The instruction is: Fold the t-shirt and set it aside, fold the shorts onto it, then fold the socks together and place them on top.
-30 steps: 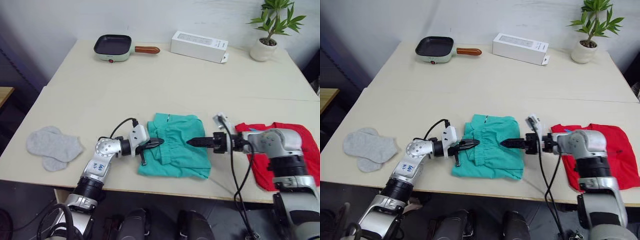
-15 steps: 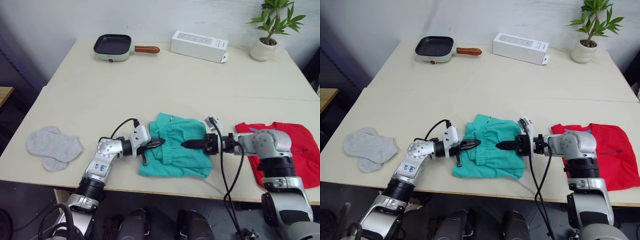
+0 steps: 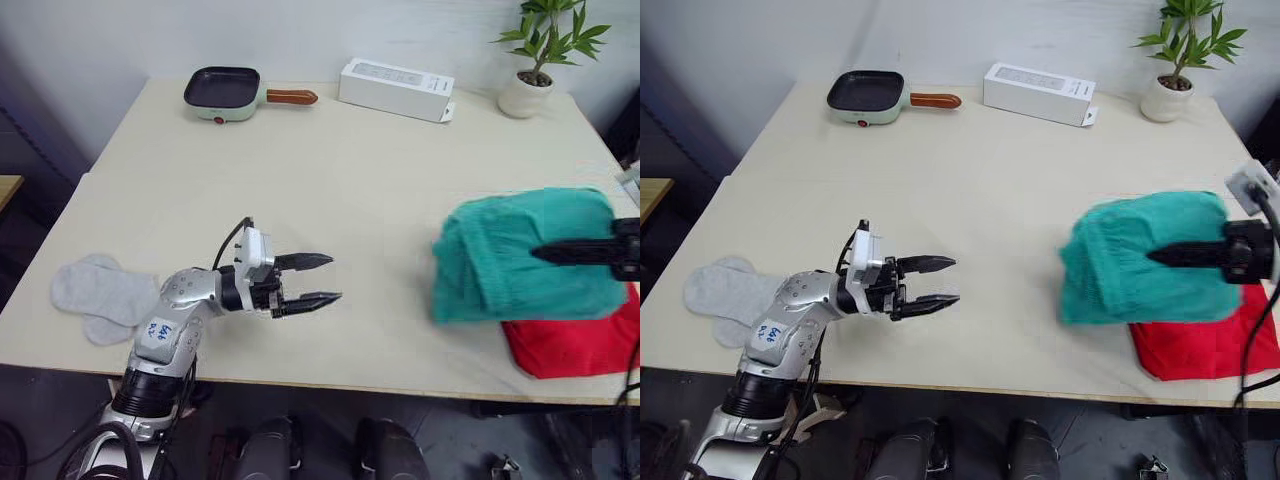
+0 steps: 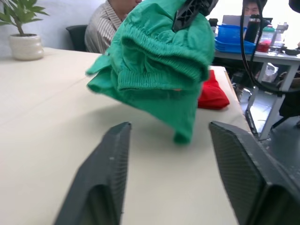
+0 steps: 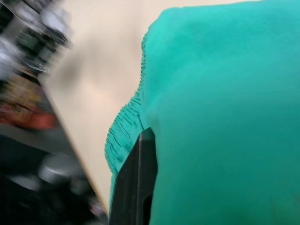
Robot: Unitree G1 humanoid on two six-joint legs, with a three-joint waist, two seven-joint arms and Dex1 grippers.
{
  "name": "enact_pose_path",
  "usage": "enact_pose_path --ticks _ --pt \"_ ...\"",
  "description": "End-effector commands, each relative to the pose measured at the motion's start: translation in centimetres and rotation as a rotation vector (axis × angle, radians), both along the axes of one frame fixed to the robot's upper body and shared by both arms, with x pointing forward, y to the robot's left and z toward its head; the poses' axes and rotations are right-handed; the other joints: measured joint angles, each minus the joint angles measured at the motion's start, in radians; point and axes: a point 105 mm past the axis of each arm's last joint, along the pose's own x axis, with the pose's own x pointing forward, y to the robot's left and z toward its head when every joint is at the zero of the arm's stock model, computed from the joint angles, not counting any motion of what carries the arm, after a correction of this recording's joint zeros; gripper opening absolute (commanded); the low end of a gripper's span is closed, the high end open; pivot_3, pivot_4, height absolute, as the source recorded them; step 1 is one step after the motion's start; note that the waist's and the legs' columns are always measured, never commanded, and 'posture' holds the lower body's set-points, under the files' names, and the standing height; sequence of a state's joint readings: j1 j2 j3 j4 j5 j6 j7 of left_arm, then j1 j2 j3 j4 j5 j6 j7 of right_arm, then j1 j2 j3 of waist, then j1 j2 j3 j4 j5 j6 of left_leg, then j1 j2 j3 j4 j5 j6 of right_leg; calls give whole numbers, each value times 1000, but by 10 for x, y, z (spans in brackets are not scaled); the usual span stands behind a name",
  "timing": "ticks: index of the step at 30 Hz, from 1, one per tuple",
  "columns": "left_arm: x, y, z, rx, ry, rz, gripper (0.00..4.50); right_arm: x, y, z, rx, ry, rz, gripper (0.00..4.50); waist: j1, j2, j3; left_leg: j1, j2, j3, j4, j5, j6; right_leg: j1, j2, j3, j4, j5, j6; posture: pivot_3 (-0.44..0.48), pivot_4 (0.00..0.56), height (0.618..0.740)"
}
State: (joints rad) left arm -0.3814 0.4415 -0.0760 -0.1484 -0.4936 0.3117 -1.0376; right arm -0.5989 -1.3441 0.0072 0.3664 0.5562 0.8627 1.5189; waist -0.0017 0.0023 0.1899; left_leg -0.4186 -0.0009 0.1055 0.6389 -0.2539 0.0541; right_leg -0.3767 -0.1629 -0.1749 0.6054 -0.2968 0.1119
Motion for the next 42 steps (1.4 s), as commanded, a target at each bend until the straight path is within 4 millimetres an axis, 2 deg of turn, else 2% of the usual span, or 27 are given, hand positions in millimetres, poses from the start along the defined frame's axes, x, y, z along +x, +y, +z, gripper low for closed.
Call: enact_pose_path --ticks 1,2,7,12,14,18,25,28,29,31,33,35,38,39,40,42 --pt "-11 -2 10 -5 -19 -54 4239 0 -32 -17 -162 55 -17 0 -3 3 2 0 0 1 0 0 0 0 -1 0 -1 0 0 0 150 740" --pt "-15 -1 11 -1 -3 -74 4462 2 -40 -24 -204 71 -26 0 -3 6 4 0 0 2 1 0 0 -1 -2 1 0 1 2 0 150 740" --pt "-19 2 12 36 -16 -82 4462 33 -62 -49 -325 45 -159 0 -6 8 5 -1 2 3 6 -2 -3 -2 1 3 3 1 2 0 150 740" --pt "-20 8 15 44 -26 -54 4462 43 -73 -62 -394 39 -222 0 2 8 5 -2 1 3 8 0 0 -2 2 5 4 1 1 0 150 740" --pt "-20 9 15 48 -28 -46 4462 39 -76 -66 -405 70 -228 0 2 8 5 -2 0 3 8 0 0 -2 1 6 3 1 2 0 150 740" --pt "-19 11 16 48 -33 -34 4500 26 -85 -67 -440 119 -199 1019 1 8 5 -2 -1 2 9 0 1 -1 1 7 2 2 3 0 150 740" --pt "-13 22 13 70 -35 -3 4500 8 -116 -24 -543 6 -262 3291 0 11 7 -2 -1 2 8 0 1 -1 1 7 2 2 3 0 150 740" --pt "-8 31 14 82 -61 39 4500 1 -129 0 -666 -75 -262 4381 -1 12 7 -1 -1 3 8 0 0 -1 0 7 2 2 3 0 150 740" --pt "-7 36 14 82 -68 59 4500 5 -129 9 -703 -153 -250 4451 -2 12 7 -1 -1 3 8 0 0 -1 0 7 2 2 3 0 150 740" --pt "-5 48 13 89 -79 107 4500 20 -118 31 -697 -345 -230 4451 -11 12 7 -1 0 5 8 -3 -5 -2 0 7 2 2 3 0 150 740" --pt "-5 62 10 109 -78 153 4500 31 -91 46 -533 -451 -163 4451 -27 12 7 0 1 6 8 -3 -5 -2 0 8 3 2 3 0 150 740" --pt "-8 76 6 130 -71 199 4500 36 -59 53 -352 -529 -67 4451 -32 12 7 2 3 8 7 -3 -5 -1 0 10 4 2 3 0 150 740" --pt "-13 103 4 123 -79 332 4500 34 -6 38 -232 -692 139 4451 -24 8 7 7 9 8 7 -3 -3 2 2 11 5 2 2 0 150 740" --pt "-14 115 1 124 -90 400 4500 31 15 31 -114 -725 155 4451 -23 7 7 7 10 8 6 -4 -4 2 3 11 5 1 1 0 150 740" --pt "-16 130 -2 120 -93 481 4500 26 34 17 -29 -737 165 4451 -21 7 7 8 12 8 8 -5 -4 3 4 11 6 1 1 0 150 740" --pt "-25 154 -6 94 -75 613 4500 7 64 -8 14 -753 261 4451 -8 7 7 7 14 7 6 -6 -5 2 6 12 6 1 0 0 150 740"
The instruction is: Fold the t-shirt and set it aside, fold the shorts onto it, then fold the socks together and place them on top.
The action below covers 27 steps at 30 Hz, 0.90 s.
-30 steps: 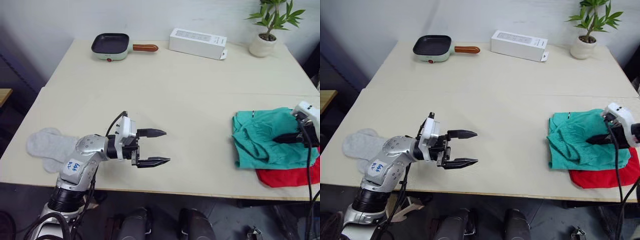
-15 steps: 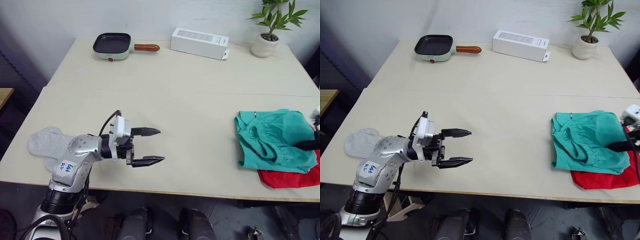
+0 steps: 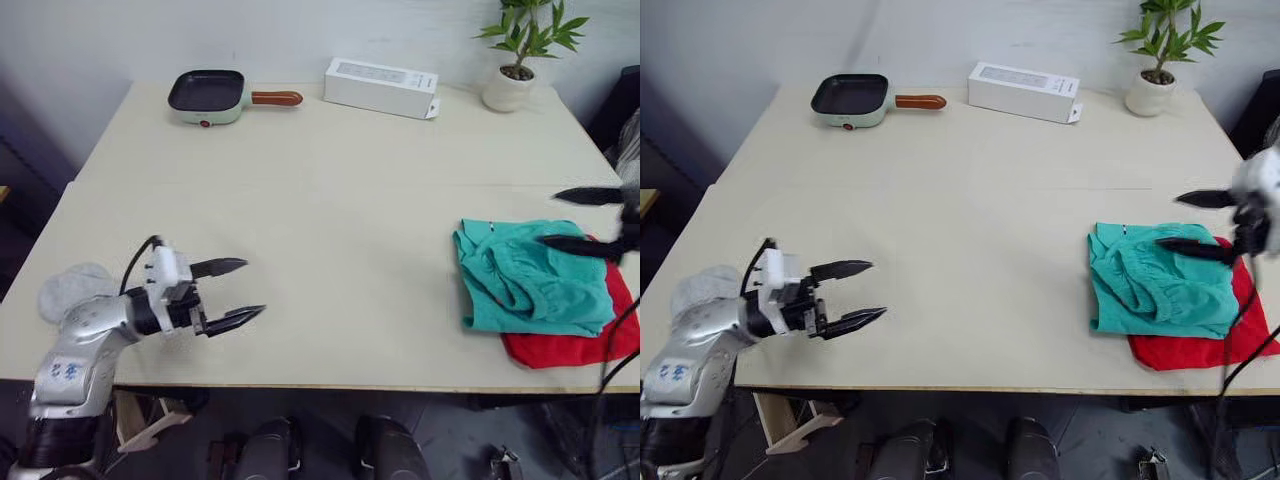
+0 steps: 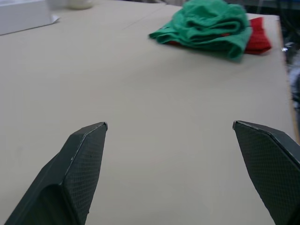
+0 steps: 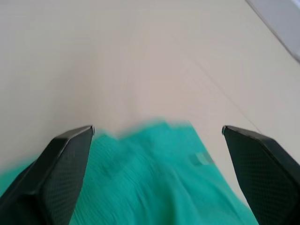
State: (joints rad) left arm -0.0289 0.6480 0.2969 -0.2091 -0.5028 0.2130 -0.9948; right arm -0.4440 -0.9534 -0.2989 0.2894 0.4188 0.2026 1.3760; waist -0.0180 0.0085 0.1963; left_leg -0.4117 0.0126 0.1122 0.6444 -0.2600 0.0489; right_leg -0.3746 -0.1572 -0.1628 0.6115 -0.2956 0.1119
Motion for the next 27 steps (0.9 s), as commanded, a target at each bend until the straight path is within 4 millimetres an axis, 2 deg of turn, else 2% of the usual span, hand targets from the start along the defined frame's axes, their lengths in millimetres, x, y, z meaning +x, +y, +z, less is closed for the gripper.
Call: enact_pose_path --ticks 1,5,8,10,13,14,16,18,20,23,25,27 --pt "-14 44 5 0 -65 230 4500 -23 43 -7 66 -131 100 4451 15 2 1 0 0 0 1 -2 1 -1 0 1 -1 -1 -1 0 150 740" --pt "-46 94 -6 42 -66 494 4500 -31 74 -46 101 -175 101 4451 20 1 1 -1 -2 4 3 -9 0 -2 -3 4 -5 -1 -1 0 150 740" --pt "-81 142 -18 41 -36 746 4500 -41 95 -66 117 -194 172 4451 16 -5 -1 1 -2 6 3 -14 6 -1 -5 5 -8 0 0 0 150 740" --pt "-104 164 -32 37 19 874 4500 -46 100 -74 128 -207 195 4451 16 -6 -1 2 -2 8 3 -15 7 -1 -5 5 -9 0 0 0 150 740" --pt "-150 198 -57 35 144 1100 4500 -55 106 -82 168 -207 236 4451 16 -6 -1 3 -1 8 2 -16 7 -2 -6 6 -9 -1 -1 0 150 740" --pt "-163 204 -60 30 167 1155 4500 -58 106 -83 183 -217 252 4451 16 -6 -1 3 -1 8 2 -16 6 -2 -6 5 -9 -1 -1 0 150 740" --pt "-177 210 -62 1 199 1228 4500 -62 107 -83 221 -213 276 4451 17 -10 0 3 0 8 2 -17 6 -2 -5 5 -9 -1 -2 0 150 740" --pt "-175 208 -55 -56 195 1232 4500 -63 107 -83 241 -190 280 4451 21 -12 1 3 1 7 2 -18 6 -4 -5 5 -11 -2 -4 0 150 740" --pt "-162 197 -41 -87 180 1161 4500 -62 110 -81 244 -186 300 4451 25 -13 0 3 1 6 2 -18 6 -4 -5 5 -12 -4 -7 0 150 740" --pt "-139 176 -26 -78 188 1032 4500 -61 116 -77 255 -180 325 4451 26 -14 0 3 2 5 1 -18 6 -2 -4 7 -15 -13 -23 0 150 740" --pt "-119 163 -24 12 246 939 4500 -62 122 -75 245 -178 361 4451 24 -13 0 3 2 6 0 -18 6 -1 -4 8 -15 -13 -23 0 150 740" --pt "-105 155 -25 88 329 896 4500 -60 126 -72 246 -183 374 4451 19 -12 1 4 2 7 0 -17 5 -2 -4 7 -14 -9 -15 0 150 740"
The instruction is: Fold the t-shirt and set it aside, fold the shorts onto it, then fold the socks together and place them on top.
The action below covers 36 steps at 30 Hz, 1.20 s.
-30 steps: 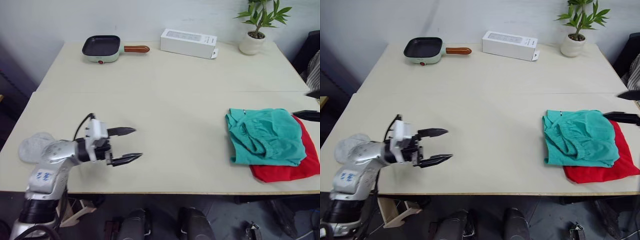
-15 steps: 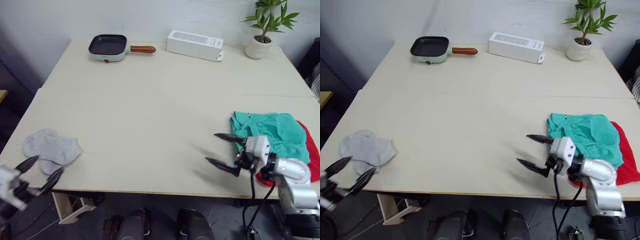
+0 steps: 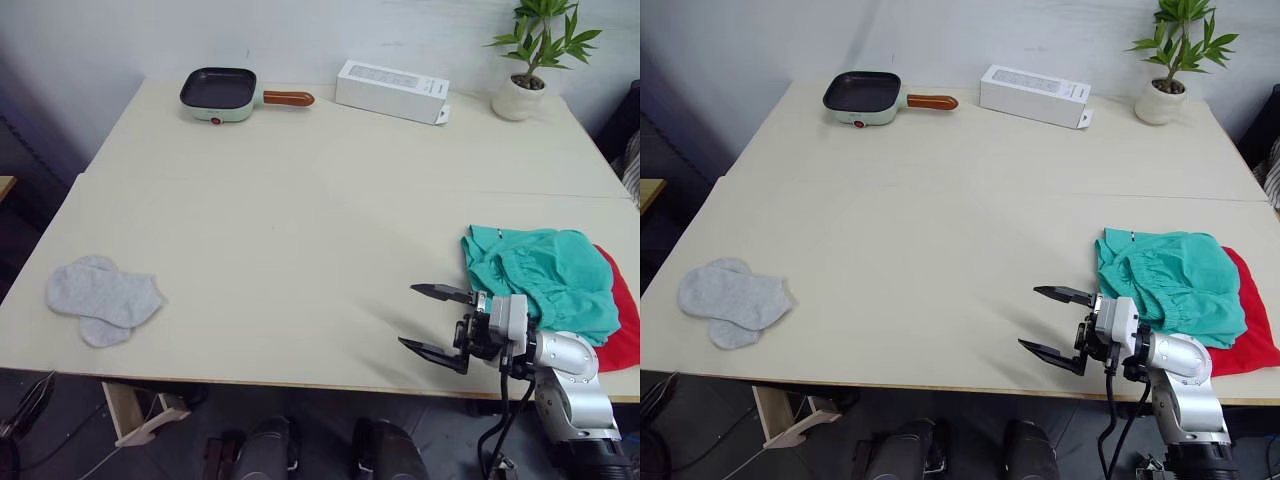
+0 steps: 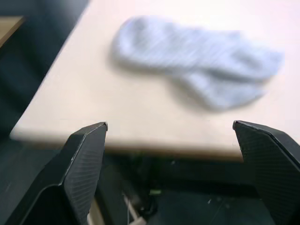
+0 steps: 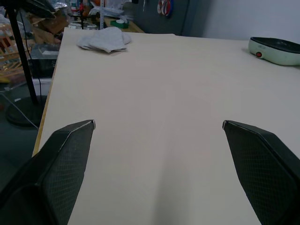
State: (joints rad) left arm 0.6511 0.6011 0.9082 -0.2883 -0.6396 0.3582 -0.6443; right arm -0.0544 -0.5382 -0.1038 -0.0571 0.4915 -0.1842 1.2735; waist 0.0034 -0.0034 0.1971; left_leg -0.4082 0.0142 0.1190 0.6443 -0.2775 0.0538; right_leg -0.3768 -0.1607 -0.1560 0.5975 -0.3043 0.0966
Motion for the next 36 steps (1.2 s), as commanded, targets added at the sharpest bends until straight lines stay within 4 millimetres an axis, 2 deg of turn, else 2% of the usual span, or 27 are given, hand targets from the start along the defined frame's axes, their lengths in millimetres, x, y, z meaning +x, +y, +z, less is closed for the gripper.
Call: enact_pose_path --ticks 1,5,9,13,20,22,24,26,30,32,36 --pt "19 -14 -2 38 152 -62 4500 0 8 15 6 -50 39 4451 -3 0 0 0 0 1 0 0 0 0 0 0 2 3 6 0 150 740" --pt "37 -25 -2 71 234 -96 4500 4 10 19 14 -61 38 4451 -11 0 0 1 0 2 0 -1 -9 -2 1 0 10 3 6 0 150 740" --pt "51 -31 -15 66 299 -89 4500 4 11 16 12 -56 44 4451 -7 0 0 2 2 2 0 -2 -12 -2 4 -1 13 0 4 0 150 740" --pt "57 -31 -29 90 381 -89 3622 5 11 15 12 -54 32 4500 -5 0 0 2 3 2 2 -3 -13 -1 8 0 13 0 4 0 150 740" --pt "82 -47 -35 71 340 -194 1325 6 10 16 4 -55 8 4500 1 4 1 4 8 2 2 -1 -14 -1 10 1 15 0 2 0 150 740" --pt "89 -60 -30 74 314 -267 676 5 8 15 -8 -50 1 4500 4 5 1 4 9 2 2 0 -16 -2 10 1 16 -1 0 0 150 740" --pt "97 -80 -22 78 284 -370 28 4 5 13 -28 -44 -8 4500 12 5 1 4 11 2 2 1 -17 -3 11 1 18 0 -2 0 150 740" --pt "104 -106 -14 82 266 -485 6 4 1 11 -48 -41 -19 4500 21 5 1 4 11 2 2 1 -18 -4 11 1 20 -1 -4 0 150 740" --pt "118 -180 -7 94 245 -772 6 5 -12 13 -74 -26 -66 4500 25 5 1 3 11 2 3 4 -21 -5 11 1 21 -1 -4 0 150 740" --pt "128 -217 -9 67 233 -891 6 5 -18 14 -87 -14 -88 4500 27 5 1 3 10 3 3 4 -21 -4 11 1 21 -1 -4 0 150 740" --pt "143 -276 -17 66 237 -1088 6 2 -28 13 -126 5 -113 4500 20 4 1 3 9 5 4 8 -15 -3 14 1 22 0 -3 0 150 740"
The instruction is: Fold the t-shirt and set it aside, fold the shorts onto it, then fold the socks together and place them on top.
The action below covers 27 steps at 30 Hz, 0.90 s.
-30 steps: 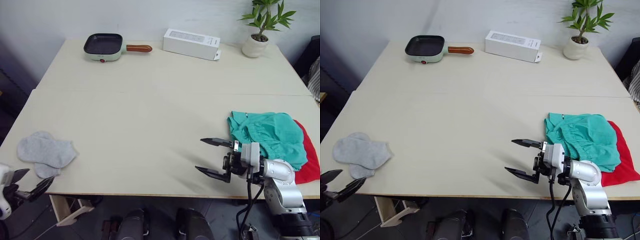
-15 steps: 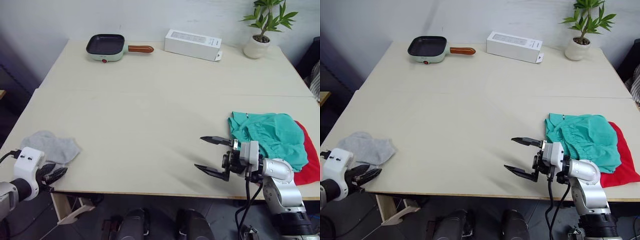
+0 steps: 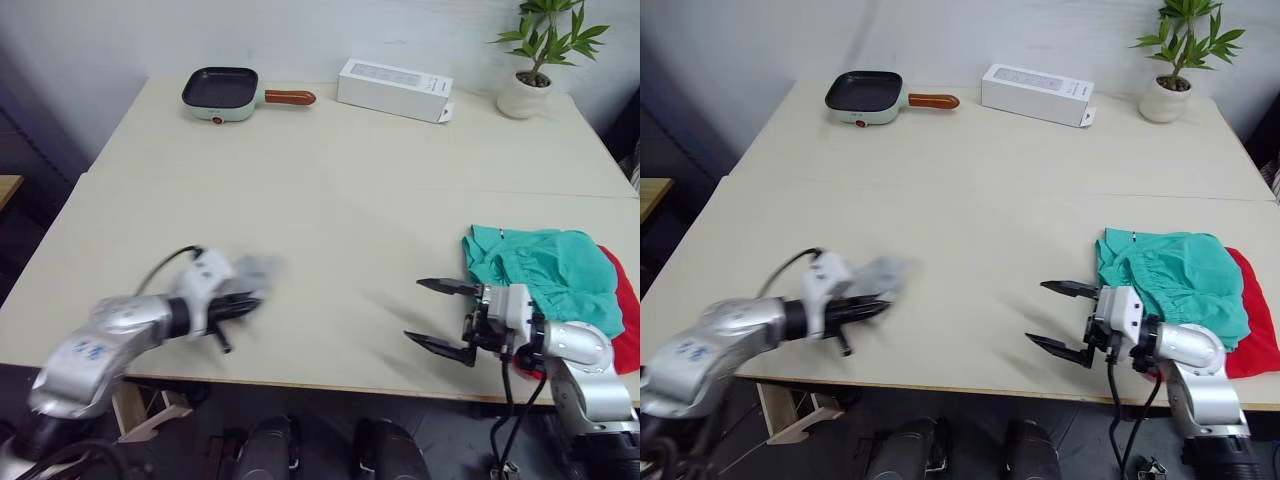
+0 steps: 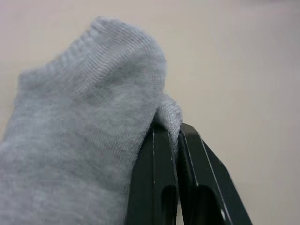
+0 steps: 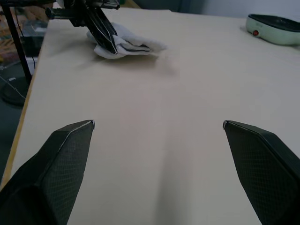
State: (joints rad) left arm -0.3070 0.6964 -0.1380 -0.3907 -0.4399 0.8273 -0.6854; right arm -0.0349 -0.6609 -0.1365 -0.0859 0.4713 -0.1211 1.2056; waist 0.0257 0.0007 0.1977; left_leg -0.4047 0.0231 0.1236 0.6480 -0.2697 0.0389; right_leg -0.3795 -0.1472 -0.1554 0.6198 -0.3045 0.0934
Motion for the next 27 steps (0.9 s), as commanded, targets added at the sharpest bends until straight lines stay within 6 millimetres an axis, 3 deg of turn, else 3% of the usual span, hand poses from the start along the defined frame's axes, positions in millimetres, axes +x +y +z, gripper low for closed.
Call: enact_pose_path --ticks 1,6,9,12,16,20,22,27 --pt "6 -37 -11 27 21 -146 6 -4 -8 8 -14 -23 -22 4500 -2 -1 0 0 0 0 0 0 0 0 1 0 0 0 0 0 150 740" --pt "16 -91 -10 0 -1 -284 6 -6 -20 5 -56 -5 -72 4500 0 -2 1 0 2 1 2 1 1 -1 8 0 0 0 0 0 150 740" --pt "16 -106 -11 -19 6 -325 6 -7 -22 5 -61 1 -81 4500 -2 -3 1 0 3 1 4 1 1 0 6 1 0 0 0 0 150 740" --pt "15 -107 -9 -25 4 -342 6 -9 -19 5 -63 2 -75 4500 -2 -3 1 0 4 1 4 2 1 0 3 1 0 0 0 0 150 740" --pt "7 -92 7 -54 -30 -412 1008 -16 1 4 -71 18 1 4500 -3 -2 1 0 4 0 4 2 0 0 3 0 1 0 0 0 150 740" --pt "-1 -59 36 -155 -44 -470 2203 -21 29 0 -88 5 78 4500 -5 -2 1 0 6 -1 3 2 -1 0 3 0 1 -1 -1 0 150 740" --pt "1 -45 45 -193 -52 -460 2203 -20 42 -6 -112 -15 91 4500 -4 -2 1 0 6 -1 3 2 -2 0 3 -1 1 -1 -1 0 150 740" --pt "45 -9 55 -139 -153 -251 2203 -5 68 -25 -223 -90 70 4500 1 -2 1 0 4 -2 4 2 -1 0 2 -1 1 -1 -1 0 150 740"
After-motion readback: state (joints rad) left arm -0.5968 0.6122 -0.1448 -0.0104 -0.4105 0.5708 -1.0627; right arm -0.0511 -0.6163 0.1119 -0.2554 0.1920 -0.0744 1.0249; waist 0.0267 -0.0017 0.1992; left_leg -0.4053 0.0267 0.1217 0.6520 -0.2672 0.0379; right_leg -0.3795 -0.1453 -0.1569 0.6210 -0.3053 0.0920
